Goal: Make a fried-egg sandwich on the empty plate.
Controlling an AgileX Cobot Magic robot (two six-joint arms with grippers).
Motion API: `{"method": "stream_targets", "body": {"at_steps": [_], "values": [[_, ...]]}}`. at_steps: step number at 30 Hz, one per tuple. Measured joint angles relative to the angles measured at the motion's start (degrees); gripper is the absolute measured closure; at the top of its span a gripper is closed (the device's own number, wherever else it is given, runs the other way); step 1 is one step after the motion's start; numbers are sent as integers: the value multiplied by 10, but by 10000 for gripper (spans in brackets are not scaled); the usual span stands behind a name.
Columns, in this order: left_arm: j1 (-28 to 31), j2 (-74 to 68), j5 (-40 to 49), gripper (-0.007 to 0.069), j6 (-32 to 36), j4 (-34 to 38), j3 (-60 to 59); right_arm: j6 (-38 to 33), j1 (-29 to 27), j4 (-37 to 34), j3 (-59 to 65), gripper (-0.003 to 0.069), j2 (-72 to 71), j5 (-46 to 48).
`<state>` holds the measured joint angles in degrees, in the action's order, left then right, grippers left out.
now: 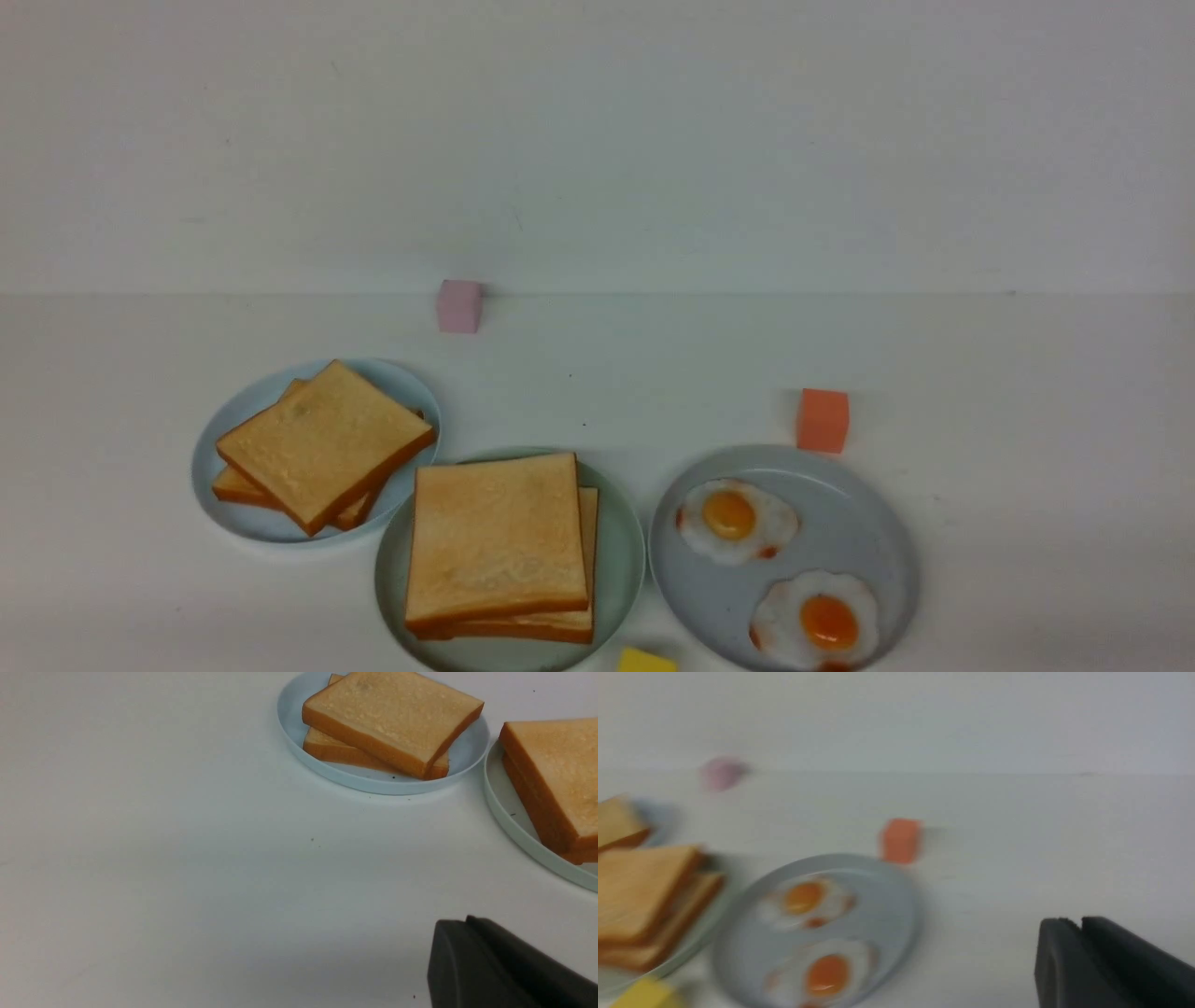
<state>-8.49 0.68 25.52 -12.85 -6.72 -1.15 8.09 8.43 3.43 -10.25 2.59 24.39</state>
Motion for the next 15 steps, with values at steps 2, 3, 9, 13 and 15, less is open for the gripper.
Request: {"method": "stream_targets", "body": {"at_steps": [2,3,9,13,15], "values": [[0,0,0,602,0,0,0,26,-24,19,25,574,-16,-5],[0,0,0,601,0,0,0,41,-38,34,43,573,-25,-8],[0,0,0,596,0,1,0,76,-65,51,110,568,-32,-11],[0,0,0,596,0,1,0,80,-77,60,111,564,-32,-17],[0,0,0,595,0,1,0,81,-78,62,111,561,-32,-18]]}}
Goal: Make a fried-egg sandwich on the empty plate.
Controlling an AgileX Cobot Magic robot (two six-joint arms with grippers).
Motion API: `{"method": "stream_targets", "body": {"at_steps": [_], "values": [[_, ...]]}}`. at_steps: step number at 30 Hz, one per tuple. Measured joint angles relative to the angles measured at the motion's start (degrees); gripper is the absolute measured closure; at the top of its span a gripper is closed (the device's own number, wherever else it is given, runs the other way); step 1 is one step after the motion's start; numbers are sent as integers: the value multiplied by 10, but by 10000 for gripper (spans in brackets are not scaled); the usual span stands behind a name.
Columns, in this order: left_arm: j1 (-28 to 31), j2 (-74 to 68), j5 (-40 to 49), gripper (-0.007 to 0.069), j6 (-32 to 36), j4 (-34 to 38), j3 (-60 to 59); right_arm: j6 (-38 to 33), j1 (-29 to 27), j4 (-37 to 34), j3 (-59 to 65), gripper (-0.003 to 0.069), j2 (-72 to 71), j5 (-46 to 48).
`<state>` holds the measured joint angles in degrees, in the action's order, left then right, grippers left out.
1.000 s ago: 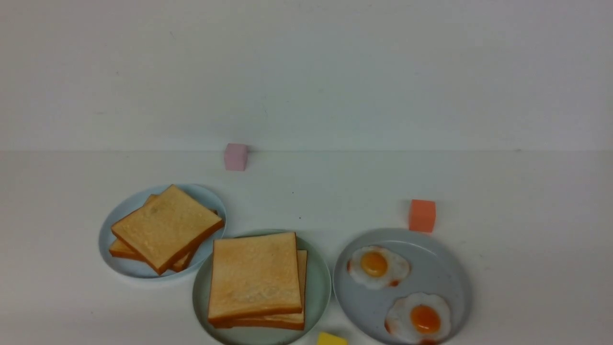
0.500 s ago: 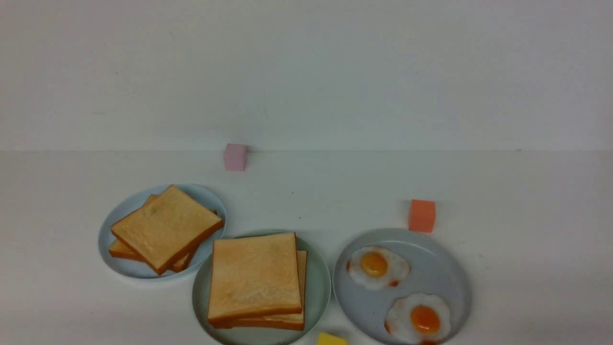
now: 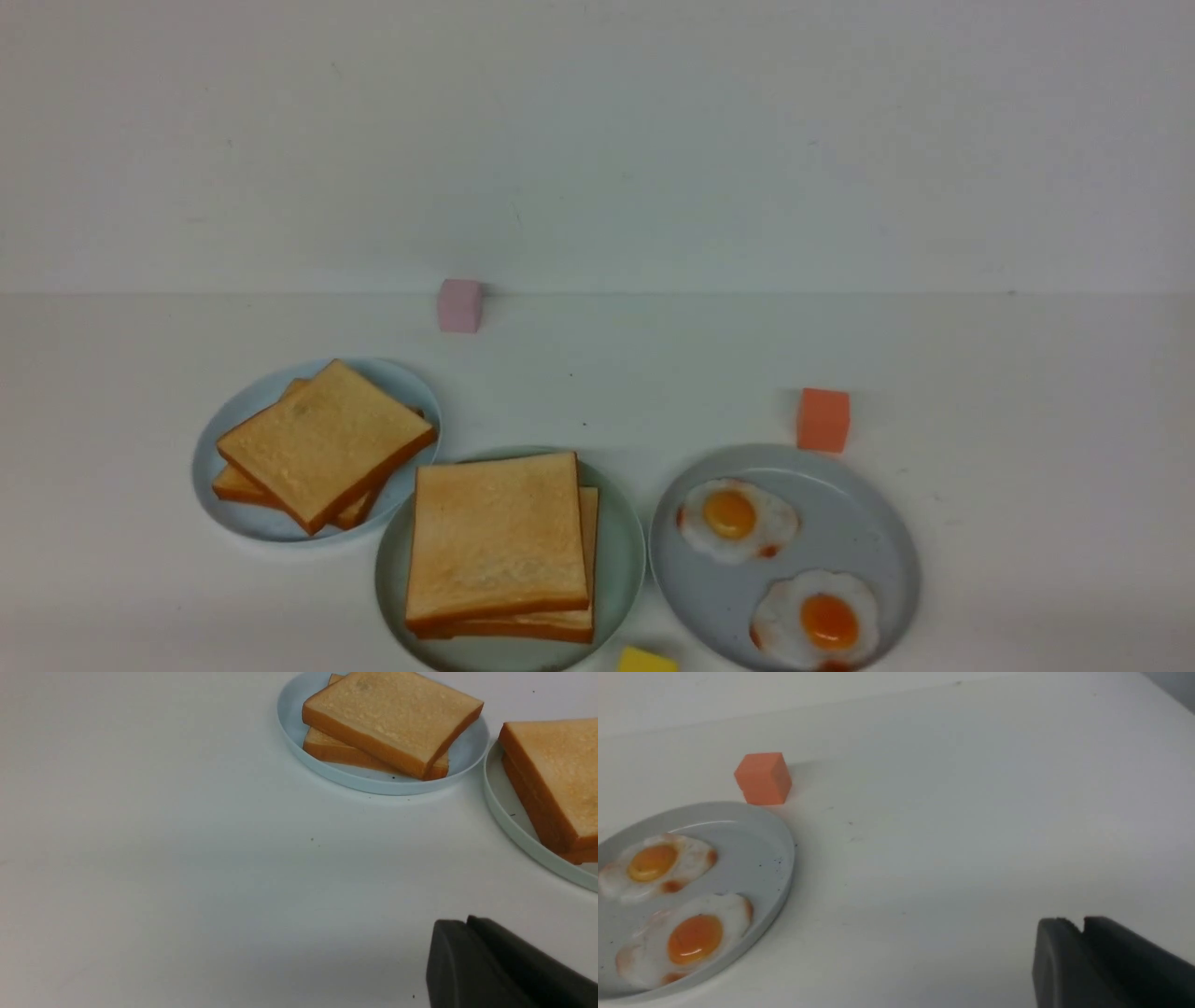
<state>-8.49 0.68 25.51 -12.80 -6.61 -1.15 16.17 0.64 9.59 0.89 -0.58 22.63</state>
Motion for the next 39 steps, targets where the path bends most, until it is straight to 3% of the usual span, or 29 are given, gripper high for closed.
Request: {"method": "stream_targets", "body": {"at_steps": [39], "values": [[0,0,0,553,0,0,0,2,0,2,0,531,0,-1]]}}
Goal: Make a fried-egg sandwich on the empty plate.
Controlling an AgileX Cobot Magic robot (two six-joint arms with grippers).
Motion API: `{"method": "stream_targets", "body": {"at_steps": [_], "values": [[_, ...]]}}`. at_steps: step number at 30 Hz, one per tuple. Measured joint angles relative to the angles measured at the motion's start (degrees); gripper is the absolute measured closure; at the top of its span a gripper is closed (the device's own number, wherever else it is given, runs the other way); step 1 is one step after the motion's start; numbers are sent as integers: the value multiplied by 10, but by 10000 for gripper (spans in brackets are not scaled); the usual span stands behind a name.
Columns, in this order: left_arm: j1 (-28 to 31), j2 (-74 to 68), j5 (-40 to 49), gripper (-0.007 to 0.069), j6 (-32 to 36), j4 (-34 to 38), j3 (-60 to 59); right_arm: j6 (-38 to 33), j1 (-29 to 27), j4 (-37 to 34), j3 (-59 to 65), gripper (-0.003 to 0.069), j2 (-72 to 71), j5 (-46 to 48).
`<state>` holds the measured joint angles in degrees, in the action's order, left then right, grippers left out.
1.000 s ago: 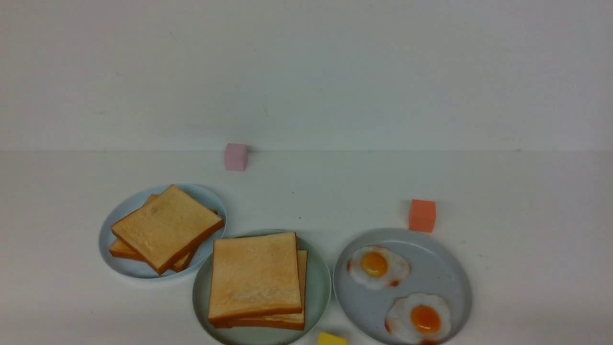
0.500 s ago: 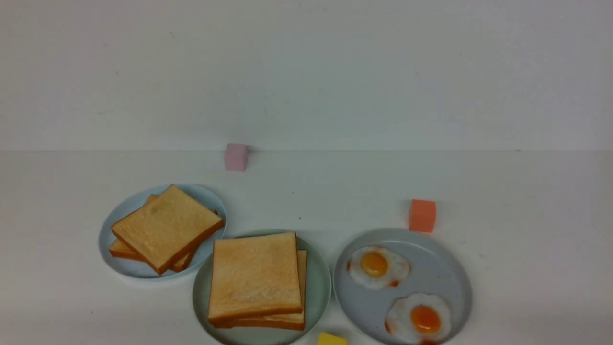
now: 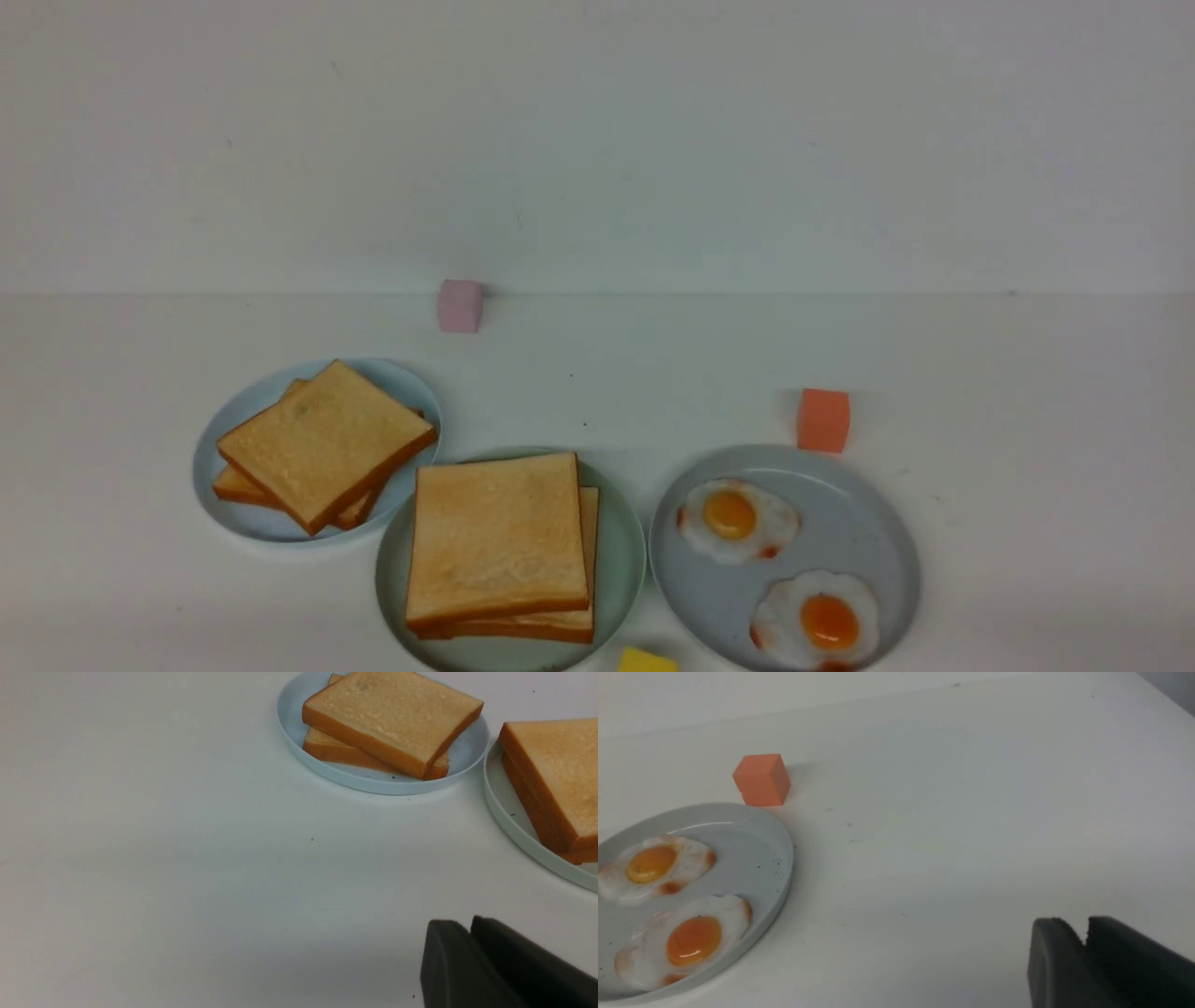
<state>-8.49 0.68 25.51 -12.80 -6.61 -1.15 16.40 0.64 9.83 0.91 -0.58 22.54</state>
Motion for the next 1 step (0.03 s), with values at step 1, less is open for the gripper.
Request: {"method": "stream_targets", "body": {"at_steps": [1], "values": [[0,0,0,554,0,0,0,0,0,0,0,529,0,0]]}}
